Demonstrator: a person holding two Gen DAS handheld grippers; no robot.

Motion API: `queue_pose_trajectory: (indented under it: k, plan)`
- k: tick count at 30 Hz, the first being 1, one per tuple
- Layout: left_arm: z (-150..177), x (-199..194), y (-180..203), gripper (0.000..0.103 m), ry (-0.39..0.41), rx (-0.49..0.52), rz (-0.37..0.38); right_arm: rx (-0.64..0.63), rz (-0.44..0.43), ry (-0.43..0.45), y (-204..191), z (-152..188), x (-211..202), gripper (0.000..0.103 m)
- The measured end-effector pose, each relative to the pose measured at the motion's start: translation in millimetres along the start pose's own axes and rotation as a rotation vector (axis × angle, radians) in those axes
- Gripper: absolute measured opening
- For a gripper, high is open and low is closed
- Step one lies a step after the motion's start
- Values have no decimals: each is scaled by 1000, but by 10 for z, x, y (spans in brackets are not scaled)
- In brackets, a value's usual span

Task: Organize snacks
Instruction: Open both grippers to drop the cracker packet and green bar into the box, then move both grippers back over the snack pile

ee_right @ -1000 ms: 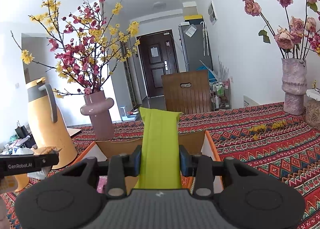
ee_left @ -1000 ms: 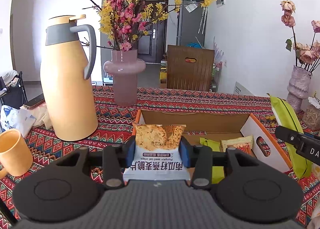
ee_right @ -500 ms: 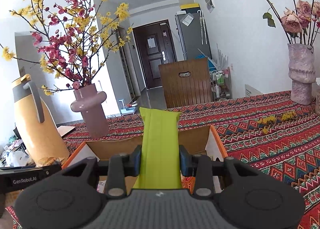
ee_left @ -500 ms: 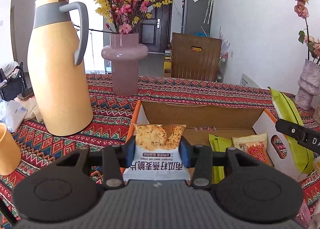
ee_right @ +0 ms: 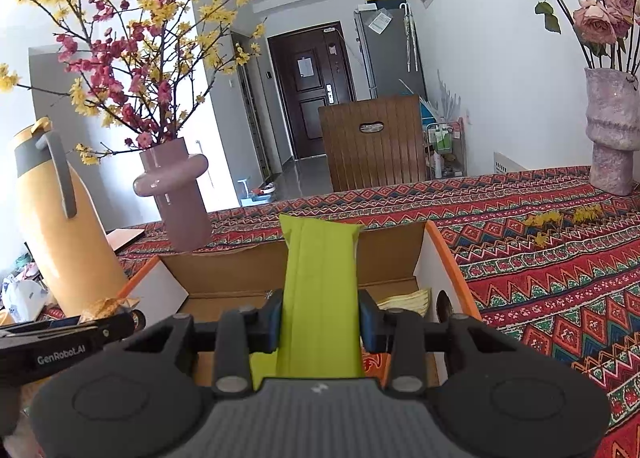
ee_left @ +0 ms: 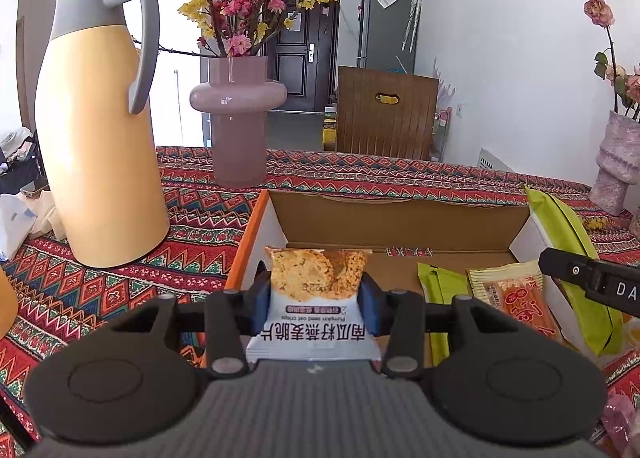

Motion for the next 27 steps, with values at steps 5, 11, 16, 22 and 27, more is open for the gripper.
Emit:
queue_pose_trajectory:
  k: [5,11,16,22,27]
  plan:
    - [24,-68,-12,74,35,-8,1,6,14,6,18,9,-4,61]
    - [17,-206,-18,103,93,-21,13,37,6,72,71,-15,-135,103]
    - [15,-252,-21,103,106,-26,26,46,12,84,104,-24,-160,103]
    - [17,-285,-11,103,116,-25,22,32,5,96,81,-35,-189,103]
    - [-36,-403,-8,103,136,-35,4,19,3,121,37,-97,-284,103]
Point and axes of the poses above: each gripper's, at about its wrist camera, not at the fingertips, and x roughly the way its jaws point, y to its right, z to its underside, the point moved 2 cm from there along x, roughly the way its jaws point, and after that the axes turned 2 degrees about x, right-handed, at the moved point
